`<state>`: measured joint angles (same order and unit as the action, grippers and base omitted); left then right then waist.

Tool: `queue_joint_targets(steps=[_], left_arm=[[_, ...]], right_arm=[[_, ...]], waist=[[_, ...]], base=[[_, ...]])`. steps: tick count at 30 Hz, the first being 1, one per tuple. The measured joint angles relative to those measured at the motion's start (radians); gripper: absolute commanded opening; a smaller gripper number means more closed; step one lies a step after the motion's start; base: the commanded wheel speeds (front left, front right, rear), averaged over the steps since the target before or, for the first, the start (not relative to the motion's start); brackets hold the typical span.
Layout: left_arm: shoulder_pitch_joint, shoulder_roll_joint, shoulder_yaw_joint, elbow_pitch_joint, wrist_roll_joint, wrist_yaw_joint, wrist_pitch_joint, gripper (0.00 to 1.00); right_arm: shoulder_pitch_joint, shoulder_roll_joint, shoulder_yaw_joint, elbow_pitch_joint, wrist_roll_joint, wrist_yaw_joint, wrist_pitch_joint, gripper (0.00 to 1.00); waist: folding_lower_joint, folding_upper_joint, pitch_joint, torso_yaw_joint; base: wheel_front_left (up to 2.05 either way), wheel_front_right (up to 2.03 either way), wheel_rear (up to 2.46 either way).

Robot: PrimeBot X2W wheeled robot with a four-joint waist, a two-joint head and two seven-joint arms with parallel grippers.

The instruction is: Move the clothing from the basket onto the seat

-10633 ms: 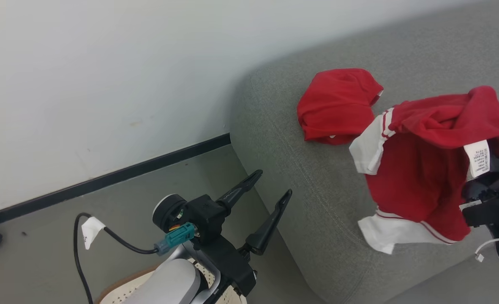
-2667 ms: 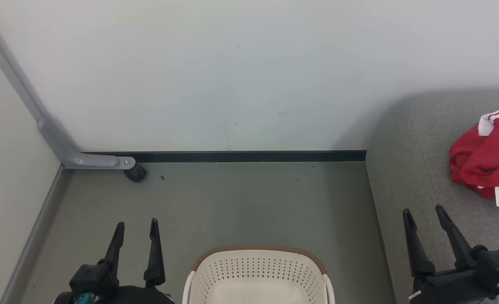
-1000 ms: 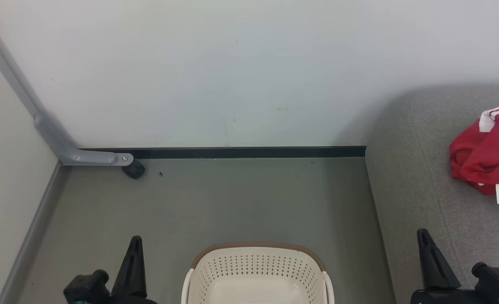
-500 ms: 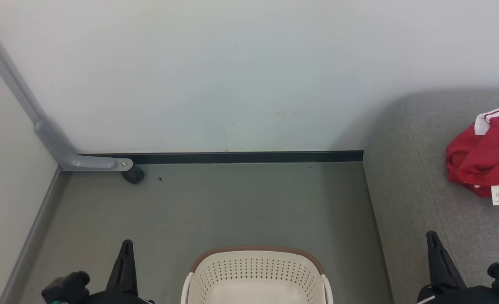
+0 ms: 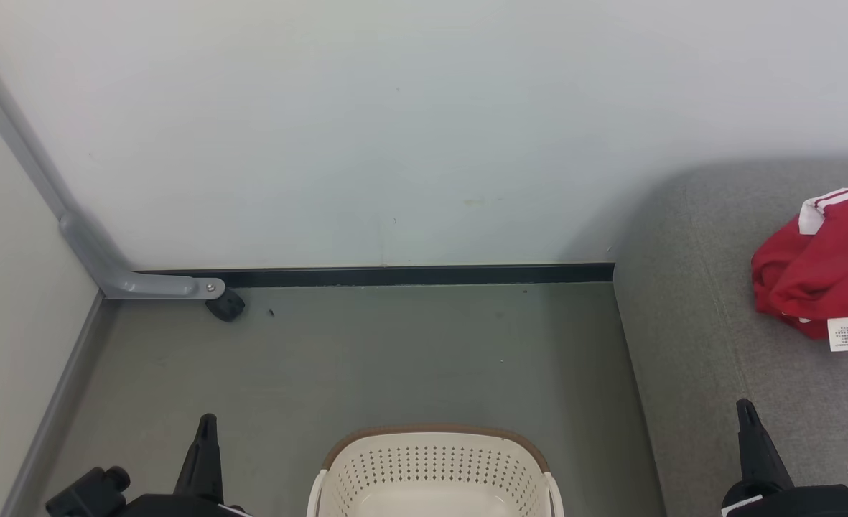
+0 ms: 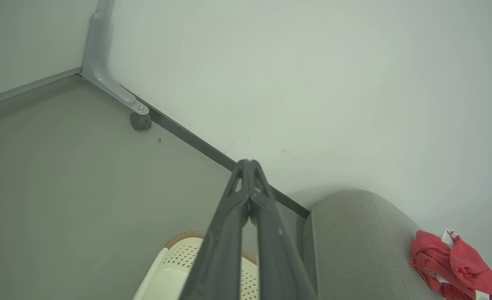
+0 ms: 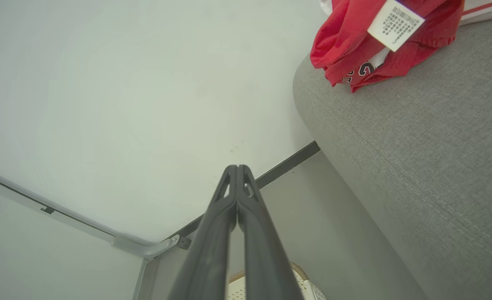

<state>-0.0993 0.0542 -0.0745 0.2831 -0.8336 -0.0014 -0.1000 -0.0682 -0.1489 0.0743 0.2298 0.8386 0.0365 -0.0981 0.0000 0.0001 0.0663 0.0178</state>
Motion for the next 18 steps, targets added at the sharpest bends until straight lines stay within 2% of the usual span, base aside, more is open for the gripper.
queue_joint_targets(steps=[18], left_arm=[[0.0, -0.002, 0.046, 0.004, -0.235, -0.035, 0.064, 0.0]], right_arm=[[-0.003, 0.032, -0.064, 0.02, 0.228, 0.025, 0.064, 0.0]], waist=[[0.0001, -0.0001, -0.02, -0.005]], base=[[0.0, 0.0, 0.0]])
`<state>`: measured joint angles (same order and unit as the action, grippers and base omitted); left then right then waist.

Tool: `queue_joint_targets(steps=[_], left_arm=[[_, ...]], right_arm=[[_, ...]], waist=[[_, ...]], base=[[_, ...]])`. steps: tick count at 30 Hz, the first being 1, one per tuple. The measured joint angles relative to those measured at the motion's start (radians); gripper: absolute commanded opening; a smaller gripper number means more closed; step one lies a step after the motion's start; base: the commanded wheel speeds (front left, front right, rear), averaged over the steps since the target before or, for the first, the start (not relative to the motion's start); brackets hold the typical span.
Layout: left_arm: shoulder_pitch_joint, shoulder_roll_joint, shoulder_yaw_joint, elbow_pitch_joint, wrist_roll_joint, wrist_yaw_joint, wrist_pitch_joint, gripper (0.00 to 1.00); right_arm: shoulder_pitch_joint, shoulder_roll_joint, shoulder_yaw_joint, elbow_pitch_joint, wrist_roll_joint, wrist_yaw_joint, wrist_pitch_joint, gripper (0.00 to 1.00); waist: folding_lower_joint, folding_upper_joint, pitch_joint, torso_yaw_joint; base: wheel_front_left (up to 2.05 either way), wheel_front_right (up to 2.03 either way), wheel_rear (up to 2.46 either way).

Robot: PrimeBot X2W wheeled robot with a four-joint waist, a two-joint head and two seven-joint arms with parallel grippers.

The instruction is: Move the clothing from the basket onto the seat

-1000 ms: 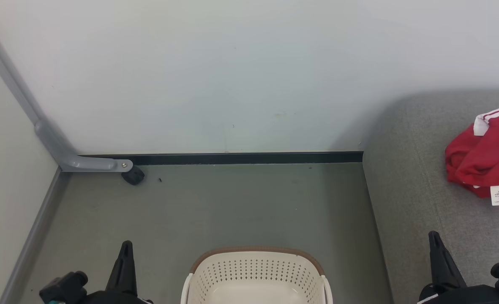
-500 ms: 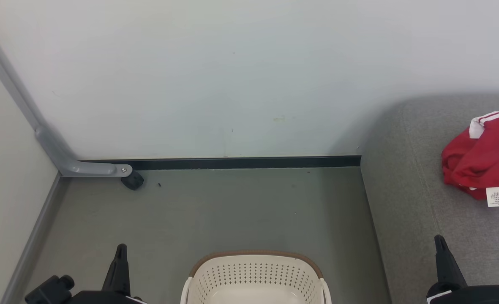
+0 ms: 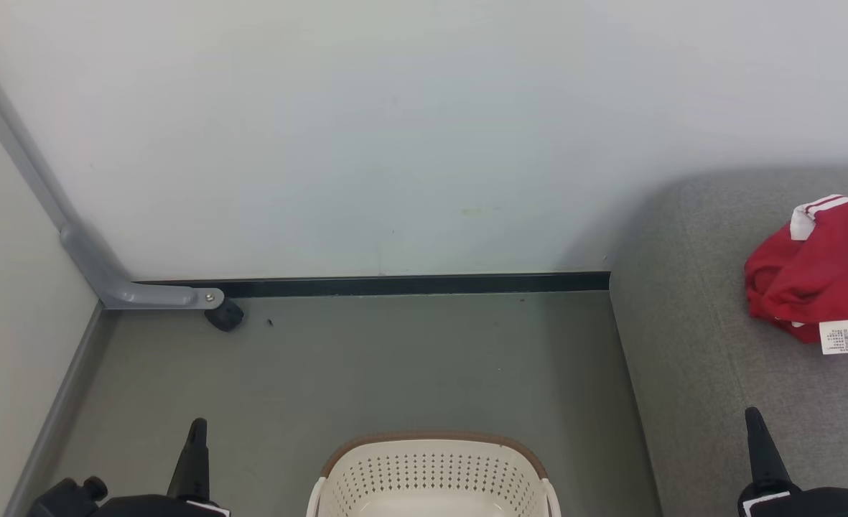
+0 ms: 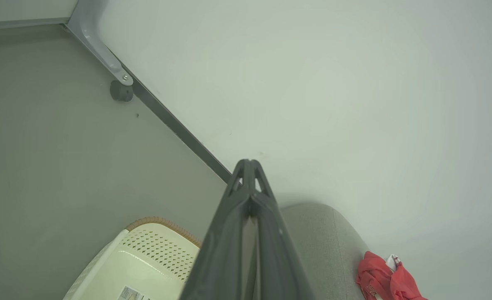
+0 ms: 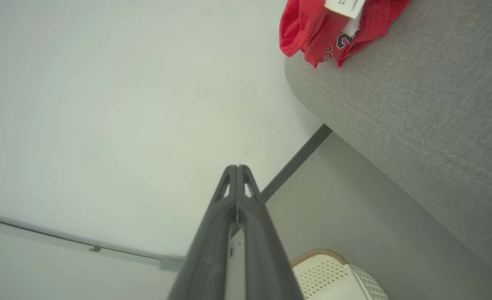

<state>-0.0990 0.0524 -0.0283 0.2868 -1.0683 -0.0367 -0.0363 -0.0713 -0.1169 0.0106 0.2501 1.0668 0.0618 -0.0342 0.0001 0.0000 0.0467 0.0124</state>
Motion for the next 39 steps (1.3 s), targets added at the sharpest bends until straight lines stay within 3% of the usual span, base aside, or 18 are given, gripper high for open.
queue_joint_targets(steps=[39], left_arm=[[0.001, -0.013, 0.109, 0.012, -0.491, -0.079, 0.14, 0.0]], right_arm=[[-0.004, 0.069, -0.137, 0.048, 0.492, 0.053, 0.139, 0.0]], waist=[[0.0, 0.0, -0.043, -0.012]], base=[[0.0, 0.0, 0.0]])
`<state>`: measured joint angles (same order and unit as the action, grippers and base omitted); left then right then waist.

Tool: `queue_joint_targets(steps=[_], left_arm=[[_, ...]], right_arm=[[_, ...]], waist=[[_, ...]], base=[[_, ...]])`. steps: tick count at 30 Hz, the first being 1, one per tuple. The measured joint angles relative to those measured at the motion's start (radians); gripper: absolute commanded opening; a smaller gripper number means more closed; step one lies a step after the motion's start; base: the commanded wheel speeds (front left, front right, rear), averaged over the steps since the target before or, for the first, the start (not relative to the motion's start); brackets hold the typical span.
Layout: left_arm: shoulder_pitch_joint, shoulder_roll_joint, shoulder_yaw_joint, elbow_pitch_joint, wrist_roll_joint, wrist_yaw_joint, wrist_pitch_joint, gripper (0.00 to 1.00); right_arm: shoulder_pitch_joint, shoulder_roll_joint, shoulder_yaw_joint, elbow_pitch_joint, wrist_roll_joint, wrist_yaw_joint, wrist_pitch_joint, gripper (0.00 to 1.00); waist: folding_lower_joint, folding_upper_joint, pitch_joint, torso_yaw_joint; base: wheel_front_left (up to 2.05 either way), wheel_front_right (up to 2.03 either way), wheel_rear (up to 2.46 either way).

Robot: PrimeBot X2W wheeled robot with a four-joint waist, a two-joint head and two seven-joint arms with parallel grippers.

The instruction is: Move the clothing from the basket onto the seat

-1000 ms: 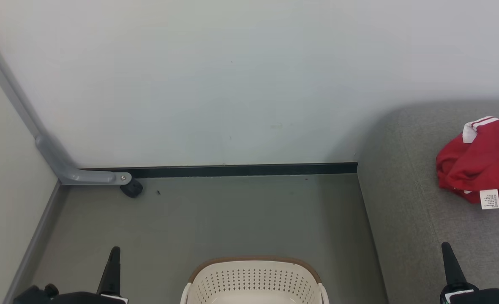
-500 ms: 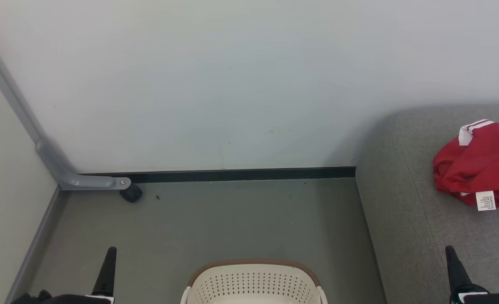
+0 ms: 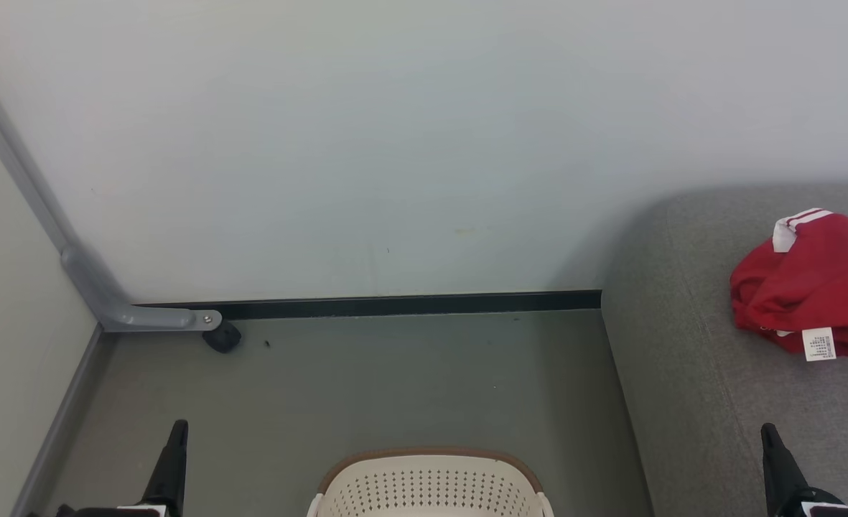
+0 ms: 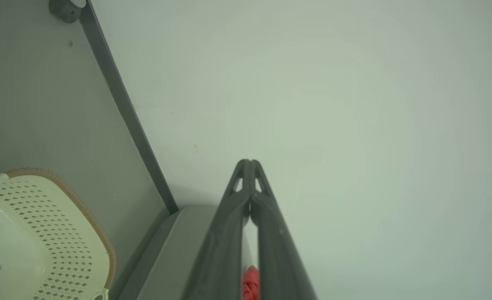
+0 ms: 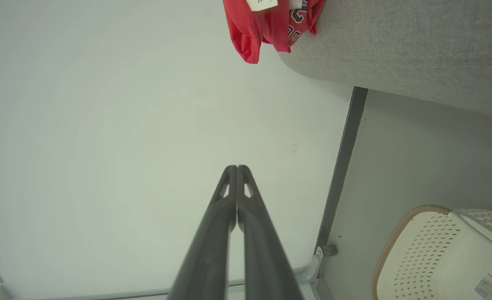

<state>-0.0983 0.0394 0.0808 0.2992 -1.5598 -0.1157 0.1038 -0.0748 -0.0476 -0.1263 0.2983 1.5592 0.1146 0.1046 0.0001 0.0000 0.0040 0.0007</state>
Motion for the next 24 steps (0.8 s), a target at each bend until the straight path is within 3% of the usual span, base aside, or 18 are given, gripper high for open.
queue_joint_targets(steps=[24], left_arm=[[0.0, -0.001, 0.006, 0.001, -0.04, -0.008, 0.009, 0.0]], right_arm=[[-0.003, 0.004, -0.01, 0.002, 0.035, 0.0, 0.009, 0.0]], waist=[[0.0, 0.0, -0.002, -0.001]], base=[[0.0, 0.0, 0.0]])
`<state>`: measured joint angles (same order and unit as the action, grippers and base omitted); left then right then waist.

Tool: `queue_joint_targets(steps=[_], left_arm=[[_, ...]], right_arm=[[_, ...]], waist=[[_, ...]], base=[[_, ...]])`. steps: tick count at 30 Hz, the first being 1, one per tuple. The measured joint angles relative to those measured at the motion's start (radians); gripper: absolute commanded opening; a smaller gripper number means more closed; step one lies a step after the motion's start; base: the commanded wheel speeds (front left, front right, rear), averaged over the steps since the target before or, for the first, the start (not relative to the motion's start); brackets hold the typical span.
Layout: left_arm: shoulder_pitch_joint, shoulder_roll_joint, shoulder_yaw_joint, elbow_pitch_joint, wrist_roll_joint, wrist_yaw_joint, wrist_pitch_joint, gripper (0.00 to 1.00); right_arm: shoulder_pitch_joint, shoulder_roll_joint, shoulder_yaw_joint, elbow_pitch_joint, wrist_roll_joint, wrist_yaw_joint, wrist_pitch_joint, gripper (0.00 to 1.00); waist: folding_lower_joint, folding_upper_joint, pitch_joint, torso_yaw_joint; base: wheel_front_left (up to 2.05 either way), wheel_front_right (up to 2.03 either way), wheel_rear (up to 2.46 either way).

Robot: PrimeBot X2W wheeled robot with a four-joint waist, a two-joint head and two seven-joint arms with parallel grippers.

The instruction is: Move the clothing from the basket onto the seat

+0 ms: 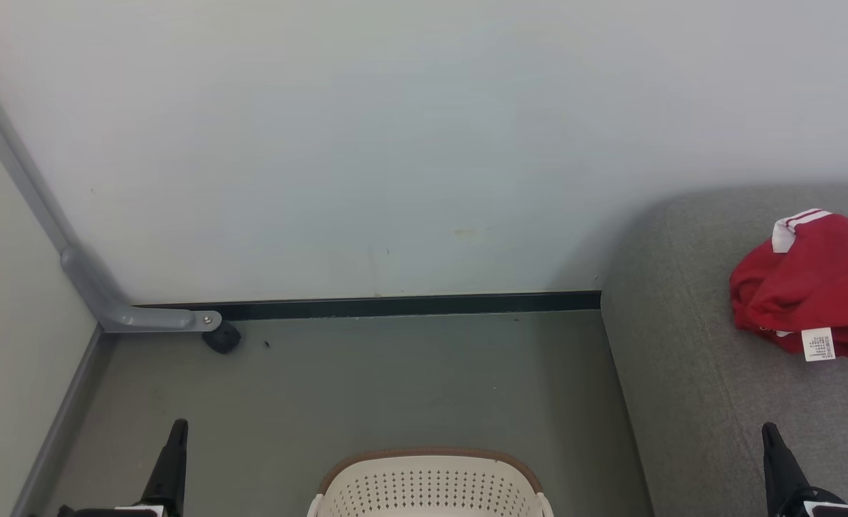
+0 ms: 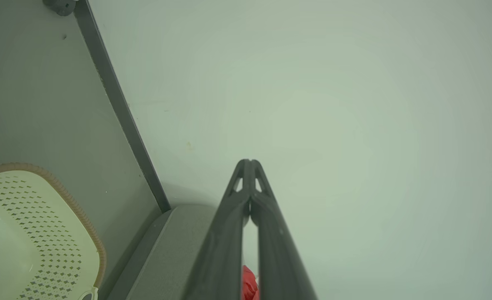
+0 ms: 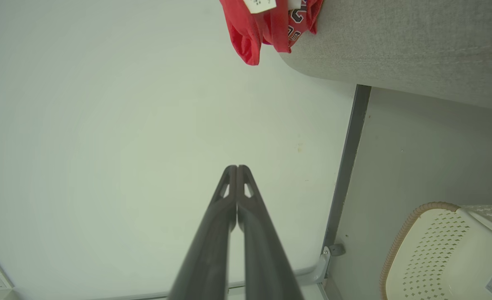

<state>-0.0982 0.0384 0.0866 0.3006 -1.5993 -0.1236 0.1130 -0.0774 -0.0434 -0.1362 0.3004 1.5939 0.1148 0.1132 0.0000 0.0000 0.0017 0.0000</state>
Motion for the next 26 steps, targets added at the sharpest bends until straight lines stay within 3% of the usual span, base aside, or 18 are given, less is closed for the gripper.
queue_joint_targets(steps=[26], left_arm=[[0.0, 0.0, 0.0, 0.0, 0.0, 0.0, 0.0, 0.0]], right_arm=[[0.0, 0.0, 0.0, 0.0, 0.0, 0.0, 0.0, 0.0]], waist=[[-0.0001, 0.0, 0.0, 0.0]], base=[[0.0, 0.0, 0.0]])
